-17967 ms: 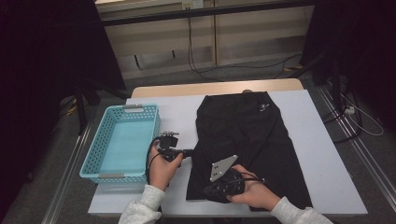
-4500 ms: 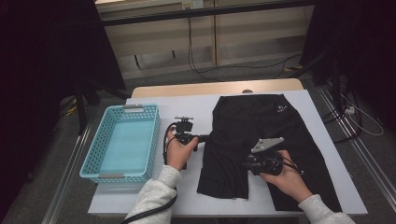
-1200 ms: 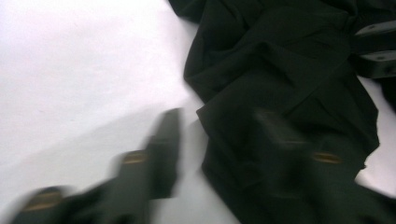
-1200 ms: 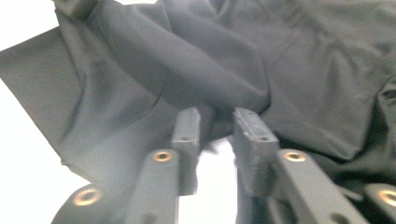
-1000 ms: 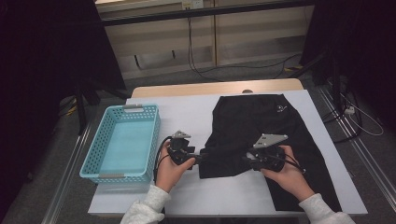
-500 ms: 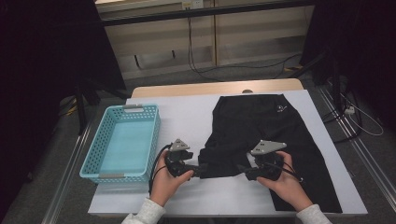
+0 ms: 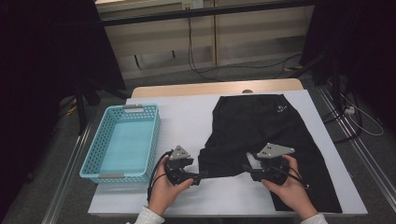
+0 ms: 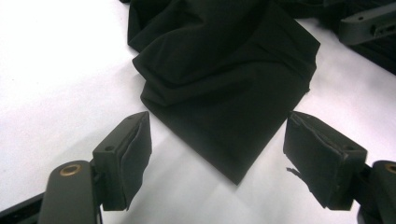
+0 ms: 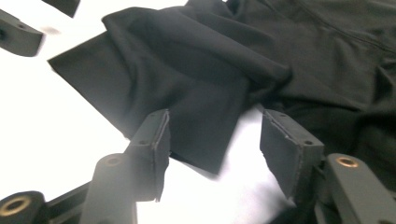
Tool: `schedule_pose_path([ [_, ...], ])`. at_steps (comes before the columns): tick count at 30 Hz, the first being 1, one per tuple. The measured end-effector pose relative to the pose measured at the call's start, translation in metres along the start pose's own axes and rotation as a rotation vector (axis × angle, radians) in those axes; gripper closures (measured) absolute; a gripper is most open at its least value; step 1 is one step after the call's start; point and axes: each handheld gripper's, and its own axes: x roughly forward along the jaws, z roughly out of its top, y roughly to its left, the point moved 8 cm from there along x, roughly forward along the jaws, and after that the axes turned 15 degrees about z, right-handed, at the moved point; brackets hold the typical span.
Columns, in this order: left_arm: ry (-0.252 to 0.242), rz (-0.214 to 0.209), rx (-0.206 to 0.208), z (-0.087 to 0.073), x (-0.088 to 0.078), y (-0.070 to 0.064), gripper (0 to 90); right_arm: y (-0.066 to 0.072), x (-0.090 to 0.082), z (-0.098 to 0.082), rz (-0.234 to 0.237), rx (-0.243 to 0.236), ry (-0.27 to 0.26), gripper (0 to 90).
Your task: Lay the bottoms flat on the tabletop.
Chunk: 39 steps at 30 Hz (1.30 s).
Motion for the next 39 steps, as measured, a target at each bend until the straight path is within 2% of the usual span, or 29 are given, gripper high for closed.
schedule_pose_path([
  [3, 0.006, -0.003, -0.009, -0.001, 0.003, 0.000, 23.9, 0.007, 0.012, 0.001, 0.033, -0.035, 0.030, 49.8],
  [6, 0.012, -0.004, -0.010, -0.002, 0.004, 0.000, 24.5, 0.016, 0.027, -0.002, 0.072, -0.063, 0.081, 50.7],
  [7, 0.012, -0.004, -0.010, -0.002, 0.004, 0.000, 25.1, 0.017, 0.030, -0.002, 0.079, -0.066, 0.089, 50.7],
  [8, 0.022, -0.012, 0.001, -0.004, 0.004, -0.001, 25.7, 0.018, 0.034, -0.004, 0.078, -0.053, 0.108, 50.8],
  [9, 0.019, -0.011, -0.007, -0.004, 0.004, -0.002, 25.8, 0.017, 0.036, -0.005, 0.073, -0.041, 0.114, 53.3],
  [10, 0.023, -0.012, -0.011, -0.005, 0.004, -0.003, 26.3, 0.018, 0.040, -0.005, 0.083, -0.041, 0.119, 60.3],
  [13, 0.024, -0.028, -0.022, -0.006, 0.002, -0.005, 30.0, 0.014, 0.040, -0.002, 0.063, -0.028, 0.125, 83.1],
  [14, 0.020, -0.028, -0.021, -0.005, 0.001, -0.005, 29.9, 0.013, 0.039, 0.000, 0.071, -0.016, 0.109, 87.7],
  [16, 0.027, -0.040, -0.046, -0.007, 0.000, -0.007, 29.9, 0.013, 0.036, 0.006, 0.116, 0.039, 0.053, 89.3],
  [18, 0.032, -0.042, -0.028, -0.008, 0.000, -0.010, 29.9, 0.014, 0.029, 0.012, 0.130, 0.056, 0.014, 89.8],
  [19, 0.032, -0.042, -0.028, -0.008, 0.000, -0.010, 30.1, 0.014, 0.026, 0.014, 0.124, 0.048, 0.009, 89.8],
  [20, 0.037, -0.039, -0.007, -0.009, 0.003, -0.012, 30.4, 0.015, 0.024, 0.017, 0.124, 0.036, 0.004, 89.8],
  [25, 0.048, -0.047, 0.006, -0.011, 0.008, -0.020, 31.8, 0.018, 0.023, 0.020, 0.134, 0.033, -0.013, 89.7],
  [26, 0.041, -0.039, 0.024, -0.012, 0.009, -0.023, 32.1, 0.021, 0.023, 0.020, 0.139, 0.030, -0.014, 89.6],
  [28, 0.043, -0.029, 0.035, -0.011, 0.009, -0.022, 34.5, 0.023, 0.022, 0.021, 0.140, 0.030, -0.020, 89.6],
  [33, 0.033, -0.001, 0.018, -0.011, 0.010, -0.019, 44.5, 0.023, 0.015, 0.027, 0.146, 0.031, -0.055, 89.3],
  [35, 0.041, 0.016, 0.041, -0.012, 0.009, -0.018, 47.4, 0.023, 0.009, 0.029, 0.138, 0.035, -0.076, 89.5],
  [37, 0.040, 0.029, 0.043, -0.012, 0.009, -0.018, 49.6, 0.024, 0.005, 0.031, 0.150, 0.037, -0.098, 89.5],
  [39, 0.046, 0.023, 0.036, -0.012, 0.009, -0.019, 50.5, 0.024, 0.004, 0.030, 0.159, 0.050, -0.099, 89.4],
])
